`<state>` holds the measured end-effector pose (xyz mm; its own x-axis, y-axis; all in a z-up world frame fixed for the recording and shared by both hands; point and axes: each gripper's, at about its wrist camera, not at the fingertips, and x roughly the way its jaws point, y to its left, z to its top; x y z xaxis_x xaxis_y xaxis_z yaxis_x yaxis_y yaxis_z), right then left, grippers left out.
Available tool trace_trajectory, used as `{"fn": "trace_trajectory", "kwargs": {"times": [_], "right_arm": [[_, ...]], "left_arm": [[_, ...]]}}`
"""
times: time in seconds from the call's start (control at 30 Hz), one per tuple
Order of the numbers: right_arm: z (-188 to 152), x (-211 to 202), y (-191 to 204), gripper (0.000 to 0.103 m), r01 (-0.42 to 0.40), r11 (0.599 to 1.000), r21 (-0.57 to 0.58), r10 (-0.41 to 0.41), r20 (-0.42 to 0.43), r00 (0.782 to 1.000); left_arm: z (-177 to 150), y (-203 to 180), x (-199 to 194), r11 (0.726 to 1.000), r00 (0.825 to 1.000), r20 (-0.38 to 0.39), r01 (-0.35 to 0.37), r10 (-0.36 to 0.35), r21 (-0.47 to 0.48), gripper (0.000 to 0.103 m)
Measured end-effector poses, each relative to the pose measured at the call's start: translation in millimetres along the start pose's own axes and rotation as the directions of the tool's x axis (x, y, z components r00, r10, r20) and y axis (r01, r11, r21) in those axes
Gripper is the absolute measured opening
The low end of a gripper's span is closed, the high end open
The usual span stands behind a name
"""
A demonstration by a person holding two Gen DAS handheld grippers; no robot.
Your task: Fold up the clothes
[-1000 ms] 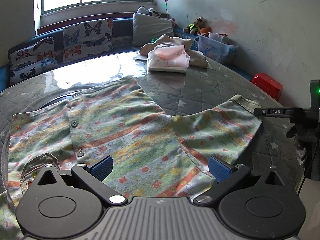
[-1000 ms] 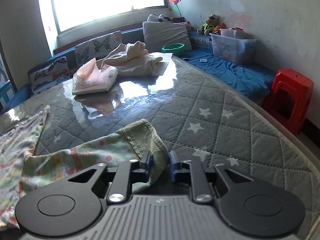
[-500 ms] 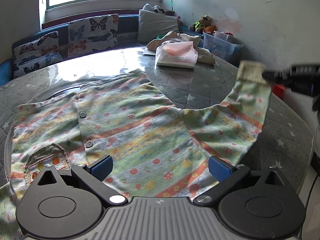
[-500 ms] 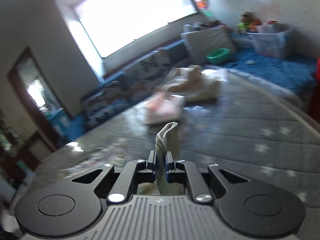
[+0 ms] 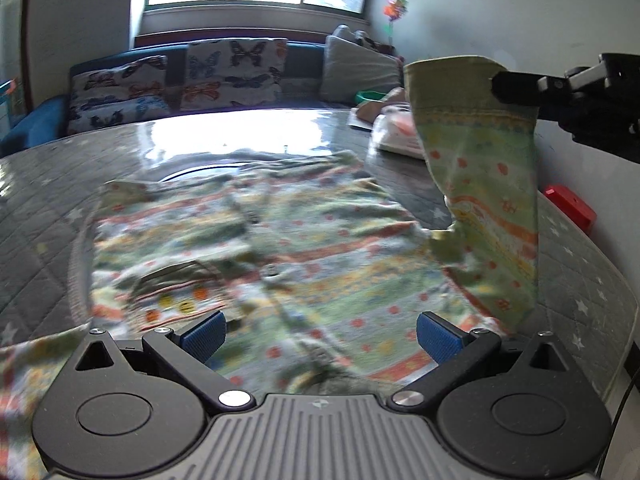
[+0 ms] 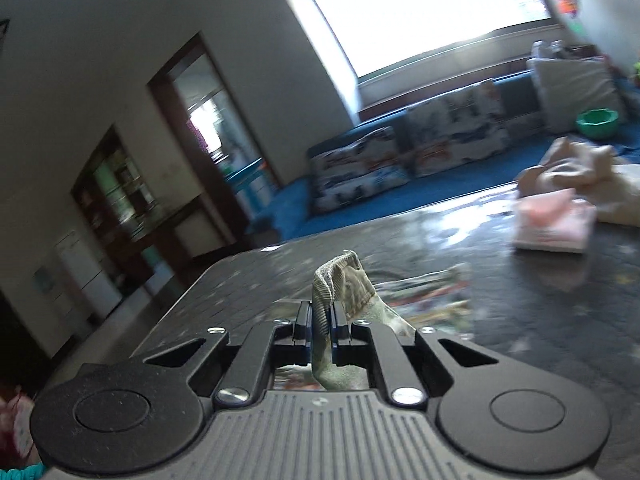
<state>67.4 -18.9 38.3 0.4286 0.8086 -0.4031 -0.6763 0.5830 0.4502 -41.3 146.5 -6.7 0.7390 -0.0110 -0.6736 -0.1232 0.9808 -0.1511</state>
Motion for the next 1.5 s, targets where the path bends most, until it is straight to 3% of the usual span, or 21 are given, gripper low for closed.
{"fn": "trace_trajectory", "kwargs": {"times": [0.3,0.4,0.5,0.63,0.73,0.87,1.0,1.17,1.23,1.33,1.5], "right_arm": [[-25.2,63.5,40.3,0.008,-0.101,0.995,-0.012,0.098,-0.149,0.984],[-33.1,66.2,36.3,0.018,-0.113,0.994,0.005,0.112,-0.177,0.978],[-29.3,60.4,31.2,0.019,-0.109,0.994,-0.003,0.107,-0.174,0.979],[-19.5,43.5,19.6,0.019,-0.060,0.997,-0.053,0.049,-0.173,0.984],[-17.0,32.2,6.2,0.019,0.018,0.992,-0.121,-0.041,-0.189,0.981],[-26.1,26.1,-21.1,0.019,0.110,0.975,-0.191,-0.158,-0.257,0.953],[-47.2,32.9,-37.4,0.019,0.149,0.962,-0.228,-0.216,-0.306,0.927],[-63.5,47.2,-38.1,0.018,0.142,0.952,-0.271,-0.221,-0.289,0.932],[-69.8,54.5,-41.1,0.017,0.152,0.944,-0.294,-0.241,-0.293,0.925],[-77.6,61.8,-48.8,0.011,0.169,0.934,-0.314,-0.266,-0.298,0.917],[-67.2,56.8,-46.8,0.011,0.192,0.927,-0.322,-0.281,-0.257,0.925]], "left_arm": [[-11.8,29.4,-13.1,0.996,0.999,0.006,-0.035,0.035,-0.077,0.103],[-14.4,33.5,-15.1,0.995,0.999,0.005,-0.041,0.042,-0.089,0.103],[-14.2,37.4,-16.6,0.994,0.999,0.010,-0.046,0.047,-0.096,0.103],[-10.9,40.1,-19.1,0.993,0.998,0.024,-0.052,0.055,-0.107,0.103],[-8.1,40.7,-22.2,0.992,0.998,0.040,-0.051,0.056,-0.114,0.103],[-4.9,37.1,-22.6,0.994,0.998,0.061,-0.022,0.029,-0.108,0.100],[-1.7,26.9,-18.2,0.996,0.997,0.069,0.036,-0.031,-0.083,0.085],[-0.9,12.8,-9.3,0.996,0.995,0.056,0.082,-0.080,-0.034,0.070],[-1.1,10.6,-4.3,0.995,0.995,0.046,0.094,-0.093,-0.023,0.057],[-2.6,12.7,3.1,0.995,0.995,0.023,0.097,-0.096,-0.026,0.049],[-6.1,18.8,11.9,0.996,0.997,-0.010,0.083,-0.083,-0.034,0.049]]}}
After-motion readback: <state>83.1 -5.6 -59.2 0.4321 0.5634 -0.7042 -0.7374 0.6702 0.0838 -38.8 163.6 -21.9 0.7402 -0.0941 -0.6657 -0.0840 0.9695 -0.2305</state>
